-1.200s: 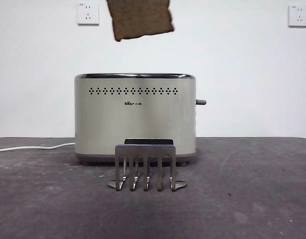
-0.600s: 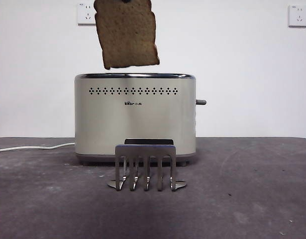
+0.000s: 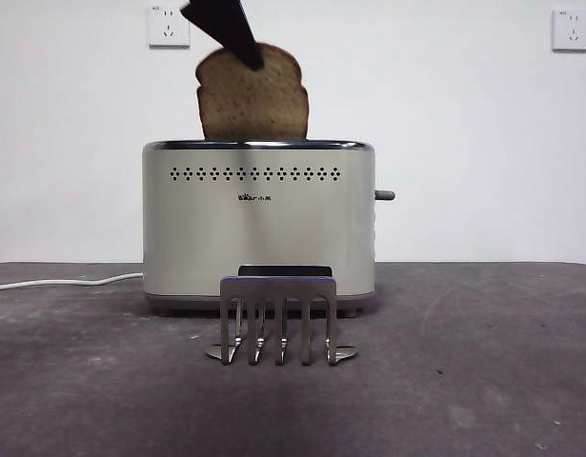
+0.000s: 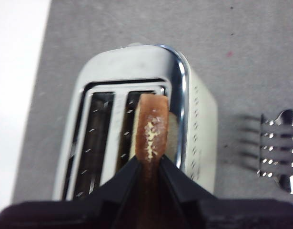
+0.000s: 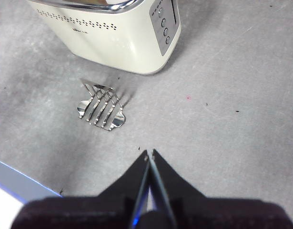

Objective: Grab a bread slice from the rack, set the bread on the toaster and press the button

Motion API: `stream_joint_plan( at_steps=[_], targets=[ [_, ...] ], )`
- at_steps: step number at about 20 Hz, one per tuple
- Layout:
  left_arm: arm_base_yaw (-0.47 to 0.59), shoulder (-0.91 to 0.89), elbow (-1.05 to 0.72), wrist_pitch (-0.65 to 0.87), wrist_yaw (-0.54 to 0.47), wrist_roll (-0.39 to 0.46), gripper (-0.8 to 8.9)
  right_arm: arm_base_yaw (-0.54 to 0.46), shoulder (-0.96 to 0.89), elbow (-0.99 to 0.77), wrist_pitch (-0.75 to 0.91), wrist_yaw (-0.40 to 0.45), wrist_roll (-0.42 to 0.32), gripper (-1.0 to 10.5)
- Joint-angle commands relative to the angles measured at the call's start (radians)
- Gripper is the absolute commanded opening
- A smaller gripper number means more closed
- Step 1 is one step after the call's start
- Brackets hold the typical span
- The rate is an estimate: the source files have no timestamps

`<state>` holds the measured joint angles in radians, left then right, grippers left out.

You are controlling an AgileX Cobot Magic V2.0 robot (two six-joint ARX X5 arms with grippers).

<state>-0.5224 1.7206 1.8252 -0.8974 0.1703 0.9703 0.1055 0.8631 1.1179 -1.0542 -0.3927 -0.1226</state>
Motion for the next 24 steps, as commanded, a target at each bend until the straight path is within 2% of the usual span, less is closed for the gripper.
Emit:
stream_joint_plan(
  at_steps=[1, 5, 8, 9, 14, 18, 22, 24],
  targets=[
    [0.008, 0.044, -0.003, 0.007, -0.011, 0.01, -0.09, 0.003, 0.001, 0.003, 0.005, -0.002, -0.008, -0.1],
    [0.02, 0.072, -0.003, 0.061, -0.011, -0.023, 0.21, 0.003, 0.01, 0.003, 0.01, -0.001, -0.01, -0.1],
    [0.02, 0.072, -0.003, 0.109, -0.013, -0.093, 2.76, 0.003, 0.031, 0.003, 0.06, -0.002, -0.009, -0.1],
    [0.02, 0.072, -0.003, 0.112, -0.013, -0.108, 3.09, 0.003, 0.041, 0.003, 0.078, -0.002, -0.008, -0.1],
    [0.02, 0.071, -0.003, 0.119, -0.014, -0.146, 3.17, 0.003, 0.11, 0.003, 0.172, -0.002, 0.004, -0.1],
    [0.02, 0.049, -0.003, 0.119, -0.044, -0.266, 3.17, 0.003, 0.196, 0.003, 0.347, -0.005, 0.072, -0.1],
    [0.02, -0.026, -0.003, 0.098, -0.071, -0.438, 3.17, 0.002, 0.326, 0.003, 0.567, -0.163, 0.172, -0.1],
    [0.02, -0.078, -0.003, 0.064, -0.068, -0.546, 3.16, 0.002, 0.402, 0.003, 0.689, -0.206, 0.243, -0.1]
  ],
)
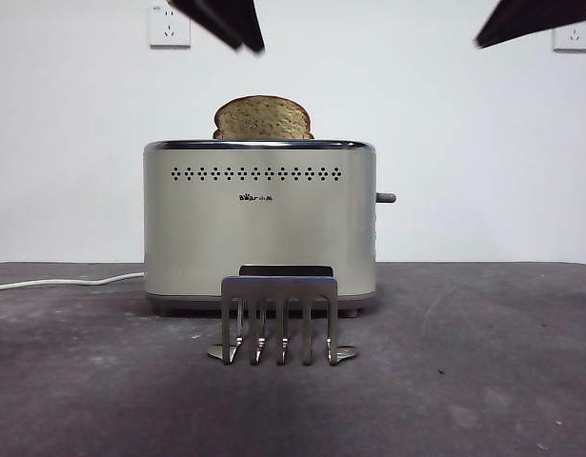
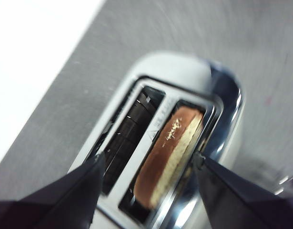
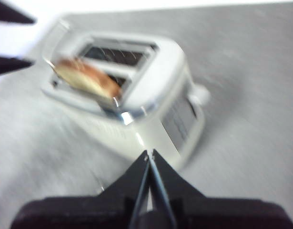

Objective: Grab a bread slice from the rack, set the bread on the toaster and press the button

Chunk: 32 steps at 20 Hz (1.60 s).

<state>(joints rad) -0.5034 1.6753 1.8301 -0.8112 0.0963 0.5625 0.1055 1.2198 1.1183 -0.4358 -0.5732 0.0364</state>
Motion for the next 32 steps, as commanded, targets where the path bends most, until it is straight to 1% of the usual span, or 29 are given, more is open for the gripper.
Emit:
stream_joint_plan(
  at_steps=[1, 4, 5, 7, 16, 23, 29, 32],
  targets=[
    [0.001, -0.06, -0.008, -0.048, 0.01, -0.179, 3.16, 0.002, 0.085, 0.002, 0.133, -0.05, 0.124, -0.1],
    [0.0, -0.137, -0.008, -0.135, 0.012, -0.262, 3.15, 0.002, 0.211, 0.004, 0.328, -0.116, 0.256, -0.1],
    [0.0, -0.159, -0.008, -0.161, 0.014, -0.283, 3.15, 0.002, 0.254, 0.007, 0.378, -0.118, 0.286, -0.1],
    [-0.001, -0.201, -0.008, -0.202, 0.017, -0.316, 3.15, 0.003, 0.344, 0.039, 0.429, -0.135, 0.315, -0.1],
    [-0.001, -0.272, -0.008, -0.249, 0.017, -0.357, 3.15, 0.003, 0.559, 0.195, 0.428, -0.135, 0.323, -0.1],
    [-0.001, -0.272, -0.008, -0.256, 0.017, -0.358, 3.15, 0.016, 0.64, 0.203, 0.448, -0.135, 0.322, -0.1],
    [-0.001, -0.272, -0.008, -0.257, 0.017, -0.359, 3.15, 0.039, 0.673, 0.203, 0.481, -0.13, 0.321, -0.1],
    [-0.001, -0.272, -0.008, -0.258, 0.017, -0.359, 3.15, 0.05, 0.685, 0.203, 0.484, -0.105, 0.308, -0.1]
  ],
)
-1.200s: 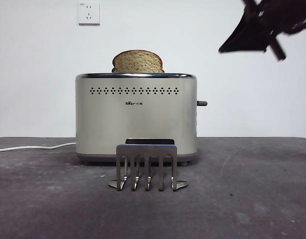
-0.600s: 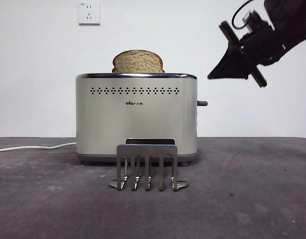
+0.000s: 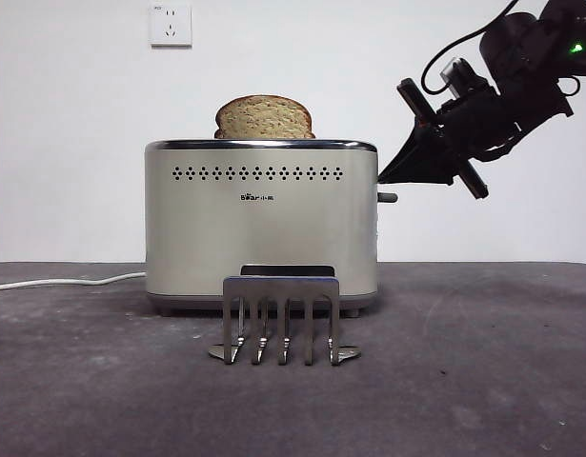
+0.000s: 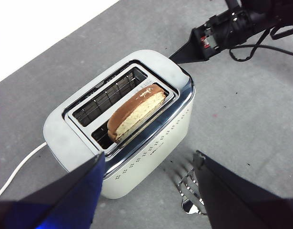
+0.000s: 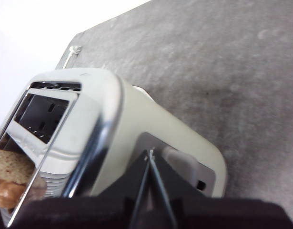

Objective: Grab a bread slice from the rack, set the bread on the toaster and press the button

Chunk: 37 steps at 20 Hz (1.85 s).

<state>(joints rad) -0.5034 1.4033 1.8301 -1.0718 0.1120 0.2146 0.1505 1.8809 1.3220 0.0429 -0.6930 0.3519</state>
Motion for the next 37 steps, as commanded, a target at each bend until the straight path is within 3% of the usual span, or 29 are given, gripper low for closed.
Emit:
stream_joint_plan(
  at_steps=[1, 5, 11, 20, 37],
  targets=[
    [-0.001, 0.0, -0.008, 0.002, 0.002, -0.011, 3.15, 0.007, 0.031, 0.0, 0.005, 0.023, -0.013, -0.1],
    [-0.001, 0.0, -0.008, -0.004, 0.002, -0.011, 3.15, 0.007, 0.062, 0.0, -0.011, 0.024, -0.022, -0.1],
    [-0.001, 0.0, -0.008, -0.001, 0.001, -0.01, 3.15, 0.01, 0.098, 0.0, -0.096, 0.047, -0.103, -0.1],
    [-0.001, 0.0, -0.008, -0.018, 0.001, -0.01, 3.15, 0.021, 0.199, 0.0, -0.134, 0.048, -0.134, -0.1],
    [-0.001, 0.0, -0.008, -0.023, 0.001, -0.01, 3.15, 0.019, 0.167, 0.004, -0.118, 0.064, -0.114, -0.1]
  ],
)
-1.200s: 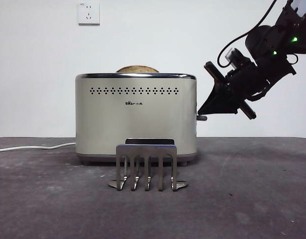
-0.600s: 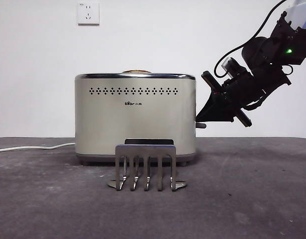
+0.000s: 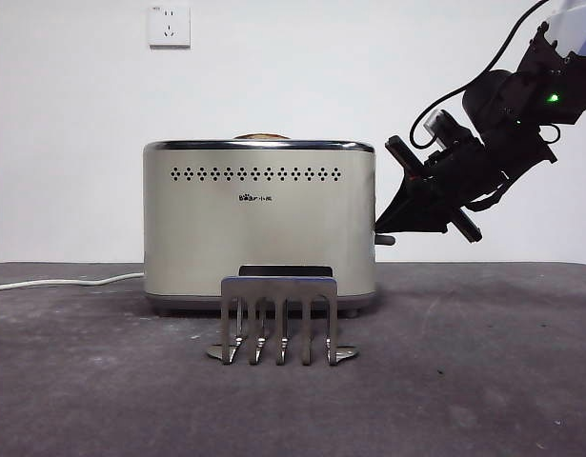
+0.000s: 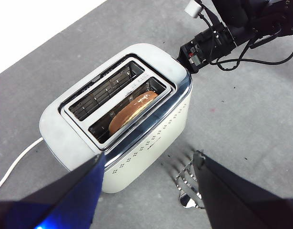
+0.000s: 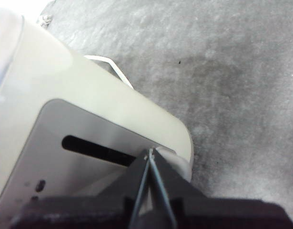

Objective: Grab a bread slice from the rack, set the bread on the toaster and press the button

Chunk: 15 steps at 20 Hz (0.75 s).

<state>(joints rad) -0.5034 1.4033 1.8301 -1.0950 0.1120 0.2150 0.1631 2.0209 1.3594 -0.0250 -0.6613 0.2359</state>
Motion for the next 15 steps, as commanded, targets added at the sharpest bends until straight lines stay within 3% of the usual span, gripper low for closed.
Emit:
stream_joint_plan(
  at_steps=[1, 9, 13, 15],
  targets=[
    [-0.001, 0.0, -0.008, 0.0, 0.001, -0.01, 3.15, 0.005, 0.0, -0.031, -0.049, 0.033, 0.001, -0.1],
    [-0.001, 0.0, -0.008, 0.001, 0.0, -0.006, 3.15, -0.027, -0.375, -0.028, -0.105, 0.039, 0.0, -0.1],
    [-0.001, 0.0, -0.008, -0.004, 0.001, -0.006, 3.15, -0.024, -0.591, -0.028, -0.325, 0.031, -0.043, -0.1],
    [-0.001, 0.0, -0.008, -0.023, 0.002, -0.006, 3.15, -0.014, -0.689, -0.028, -0.505, 0.031, -0.124, -0.1]
  ],
)
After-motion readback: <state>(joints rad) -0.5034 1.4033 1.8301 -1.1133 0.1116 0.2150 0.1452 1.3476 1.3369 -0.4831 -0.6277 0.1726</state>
